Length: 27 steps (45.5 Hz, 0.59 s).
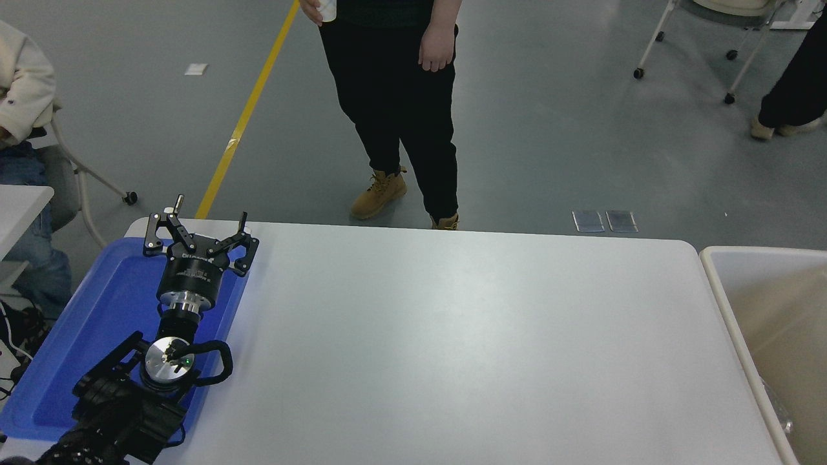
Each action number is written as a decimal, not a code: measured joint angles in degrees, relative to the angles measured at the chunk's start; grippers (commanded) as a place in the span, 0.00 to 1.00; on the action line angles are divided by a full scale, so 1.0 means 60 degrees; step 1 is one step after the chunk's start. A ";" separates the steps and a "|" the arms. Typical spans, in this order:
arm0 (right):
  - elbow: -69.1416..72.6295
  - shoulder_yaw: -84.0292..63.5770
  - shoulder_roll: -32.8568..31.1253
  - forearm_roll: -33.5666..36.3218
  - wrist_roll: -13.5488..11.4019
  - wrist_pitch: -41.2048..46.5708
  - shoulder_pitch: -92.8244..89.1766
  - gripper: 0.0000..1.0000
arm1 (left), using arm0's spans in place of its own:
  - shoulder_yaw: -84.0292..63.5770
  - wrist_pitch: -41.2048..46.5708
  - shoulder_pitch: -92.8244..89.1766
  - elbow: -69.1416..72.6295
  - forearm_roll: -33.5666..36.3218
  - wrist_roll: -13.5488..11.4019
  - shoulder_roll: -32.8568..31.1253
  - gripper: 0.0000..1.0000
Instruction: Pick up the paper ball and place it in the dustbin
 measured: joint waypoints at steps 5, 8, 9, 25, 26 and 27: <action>-0.0657 -0.0248 0.0656 0.0484 0.0004 -0.0148 -0.0463 0.00 | -0.0002 0.0000 0.0000 0.0000 0.0001 0.0000 0.0000 1.00; -0.0914 -0.0433 0.0957 0.0711 -0.0001 -0.0228 -0.0668 0.00 | -0.0002 0.0000 0.0000 0.0000 0.0001 0.0000 0.0000 1.00; -0.0979 -0.0487 0.1033 0.0764 -0.0005 -0.0256 -0.0726 0.00 | -0.0002 0.0000 0.0000 0.0001 0.0000 0.0000 0.0001 1.00; -0.1481 -0.0934 0.1795 0.1262 -0.0086 -0.0780 -0.1424 0.77 | -0.0002 0.0002 0.0000 0.0001 0.0001 0.0001 0.0000 1.00; -0.1484 -0.0935 0.1812 0.1279 -0.0087 -0.0794 -0.1440 0.81 | -0.0002 0.0002 0.0000 0.0001 0.0000 0.0001 0.0001 1.00; -0.1507 -0.0935 0.1833 0.1318 -0.0088 -0.0819 -0.1460 0.86 | -0.0002 0.0002 0.0000 0.0001 0.0000 0.0001 0.0001 1.00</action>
